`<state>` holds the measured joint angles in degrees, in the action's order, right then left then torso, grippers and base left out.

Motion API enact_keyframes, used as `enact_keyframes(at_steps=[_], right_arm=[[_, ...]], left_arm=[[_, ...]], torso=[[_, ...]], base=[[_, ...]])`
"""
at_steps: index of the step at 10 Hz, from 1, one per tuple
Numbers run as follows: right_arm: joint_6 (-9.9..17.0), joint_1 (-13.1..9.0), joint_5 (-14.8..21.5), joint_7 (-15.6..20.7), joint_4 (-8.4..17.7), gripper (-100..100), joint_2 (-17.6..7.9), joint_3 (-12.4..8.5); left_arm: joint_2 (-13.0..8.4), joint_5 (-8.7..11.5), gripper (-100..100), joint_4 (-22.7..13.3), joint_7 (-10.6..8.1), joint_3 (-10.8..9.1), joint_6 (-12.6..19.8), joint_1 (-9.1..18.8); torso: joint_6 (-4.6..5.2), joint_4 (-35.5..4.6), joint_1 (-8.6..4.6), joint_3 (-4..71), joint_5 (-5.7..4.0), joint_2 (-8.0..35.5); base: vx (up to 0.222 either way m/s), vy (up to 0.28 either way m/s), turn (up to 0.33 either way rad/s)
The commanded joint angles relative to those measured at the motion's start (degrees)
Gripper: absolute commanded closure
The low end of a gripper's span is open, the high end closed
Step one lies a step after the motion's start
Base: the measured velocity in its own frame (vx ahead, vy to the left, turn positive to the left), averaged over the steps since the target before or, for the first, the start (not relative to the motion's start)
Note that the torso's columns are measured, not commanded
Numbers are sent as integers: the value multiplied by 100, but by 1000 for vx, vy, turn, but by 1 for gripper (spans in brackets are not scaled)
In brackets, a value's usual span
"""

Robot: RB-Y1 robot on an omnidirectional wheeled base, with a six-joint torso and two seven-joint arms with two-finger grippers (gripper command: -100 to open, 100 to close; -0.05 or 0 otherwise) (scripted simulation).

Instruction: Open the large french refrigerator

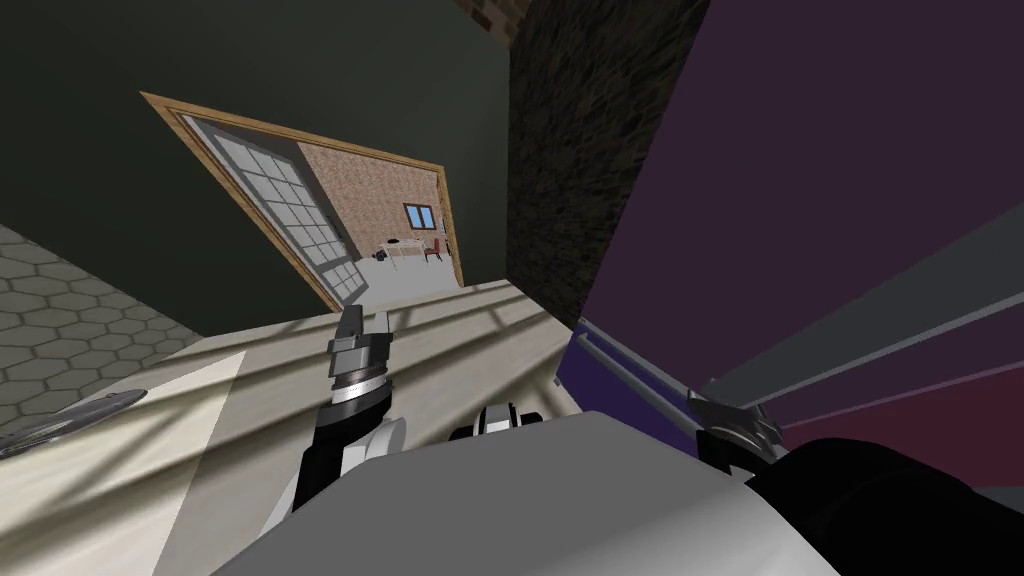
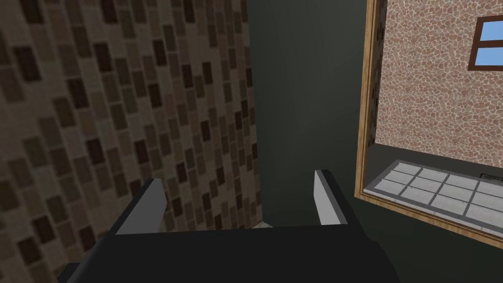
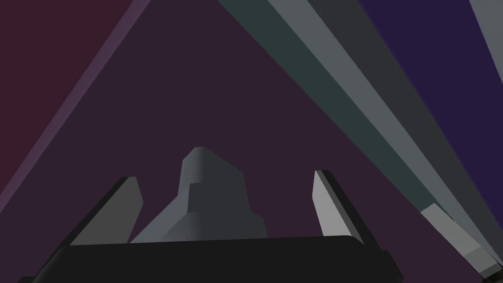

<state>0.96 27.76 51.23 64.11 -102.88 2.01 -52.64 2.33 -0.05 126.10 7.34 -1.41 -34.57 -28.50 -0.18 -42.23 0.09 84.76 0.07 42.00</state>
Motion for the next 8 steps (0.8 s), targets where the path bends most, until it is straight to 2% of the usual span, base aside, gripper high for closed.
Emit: enact_keyframes(at_steps=[1, 2, 3, 5, 6, 7, 8], right_arm=[[70, -278, 43, 40, 175, 100, -188, 260], [70, -308, 43, 40, 175, 100, -188, 326], [134, -593, 101, 91, 328, 100, -307, 519], [134, -604, 101, 91, 328, 100, -307, 808], [198, -899, 158, 142, 480, 100, -426, 942], [198, -899, 158, 142, 480, 100, -426, 1156], [198, -899, 158, 142, 480, 100, -426, 1289]], left_arm=[[0, 0, 0, 0, 0, -1, 0, -1], [0, 0, 0, 0, 0, -2, 0, -2], [0, 0, 0, 0, 0, -1, 0, -2], [-1, 0, 0, 0, 0, -1, 0, -2], [0, 0, 0, 0, 0, -1, 0, -1], [-1, 0, 0, 0, 0, -1, 0, -2], [-1, 0, 0, 0, 0, -2, 0, -2]], torso=[[8, -1, -7, -5, -3, 8], [-10, 2, -25, -4, -22, -6], [-1, 4, -27, -2, -22, -4], [2, -1, -17, -13, -18, 14], [-15, 0, -19, -16, -26, 13], [4, -1, -17, -11, -16, 10], [13, -4, -8, -13, -7, 20]], base=[[13, -11, -417], [24, -3, -393], [28, -2, -441], [16, -5, -286], [14, -3, -364], [19, 1, -468], [9, 3, -100]])
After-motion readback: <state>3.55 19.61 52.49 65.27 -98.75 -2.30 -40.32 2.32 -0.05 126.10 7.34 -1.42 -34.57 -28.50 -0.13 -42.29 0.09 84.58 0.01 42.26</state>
